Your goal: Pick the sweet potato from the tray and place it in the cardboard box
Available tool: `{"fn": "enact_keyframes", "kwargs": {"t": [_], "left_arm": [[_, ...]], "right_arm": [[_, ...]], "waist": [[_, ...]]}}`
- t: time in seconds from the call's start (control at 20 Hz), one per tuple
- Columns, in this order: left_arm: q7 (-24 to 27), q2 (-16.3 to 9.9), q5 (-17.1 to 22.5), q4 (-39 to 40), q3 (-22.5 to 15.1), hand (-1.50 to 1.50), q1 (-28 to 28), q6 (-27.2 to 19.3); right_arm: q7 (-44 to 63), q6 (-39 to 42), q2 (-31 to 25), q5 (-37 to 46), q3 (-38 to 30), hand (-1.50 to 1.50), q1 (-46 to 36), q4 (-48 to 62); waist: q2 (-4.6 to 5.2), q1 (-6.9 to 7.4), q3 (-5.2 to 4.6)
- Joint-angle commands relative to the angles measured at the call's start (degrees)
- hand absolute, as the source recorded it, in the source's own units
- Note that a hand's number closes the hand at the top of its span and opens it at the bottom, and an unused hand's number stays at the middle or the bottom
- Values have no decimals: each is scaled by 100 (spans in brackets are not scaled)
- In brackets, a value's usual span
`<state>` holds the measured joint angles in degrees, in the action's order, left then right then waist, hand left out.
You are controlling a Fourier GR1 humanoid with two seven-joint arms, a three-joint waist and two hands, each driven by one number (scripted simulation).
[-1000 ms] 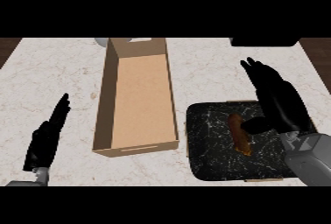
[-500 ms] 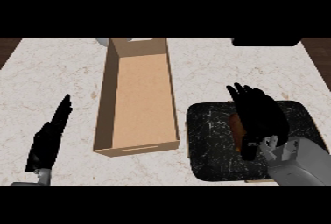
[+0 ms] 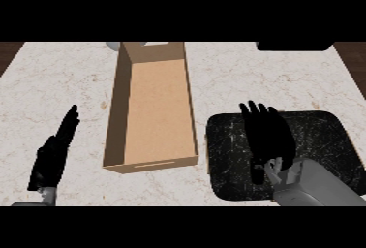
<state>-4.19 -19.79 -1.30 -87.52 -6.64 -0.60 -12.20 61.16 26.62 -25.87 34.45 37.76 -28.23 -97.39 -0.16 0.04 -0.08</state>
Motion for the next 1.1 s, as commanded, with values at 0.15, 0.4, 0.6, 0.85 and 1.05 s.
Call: {"fn": "enact_keyframes", "kwargs": {"t": [0.15,0.4,0.6,0.85,1.05], "left_arm": [[-90,82,-125,142,46,0,231,-14],[-117,114,-128,41,111,0,174,70],[9,28,-34,-56,275,0,-64,297],[-54,57,-196,-270,239,0,-152,314],[130,143,-242,-13,349,0,-188,394]], "right_arm": [[865,488,277,430,28,-150,169,415],[812,824,253,467,-393,-150,344,-14],[512,784,428,876,-434,-150,476,145],[356,802,811,1217,-663,-150,364,556],[58,709,575,1584,-624,-150,1182,-83]], "waist": [[13,-20,3],[2,-38,4],[9,7,5],[14,44,6],[10,-9,6]]}}
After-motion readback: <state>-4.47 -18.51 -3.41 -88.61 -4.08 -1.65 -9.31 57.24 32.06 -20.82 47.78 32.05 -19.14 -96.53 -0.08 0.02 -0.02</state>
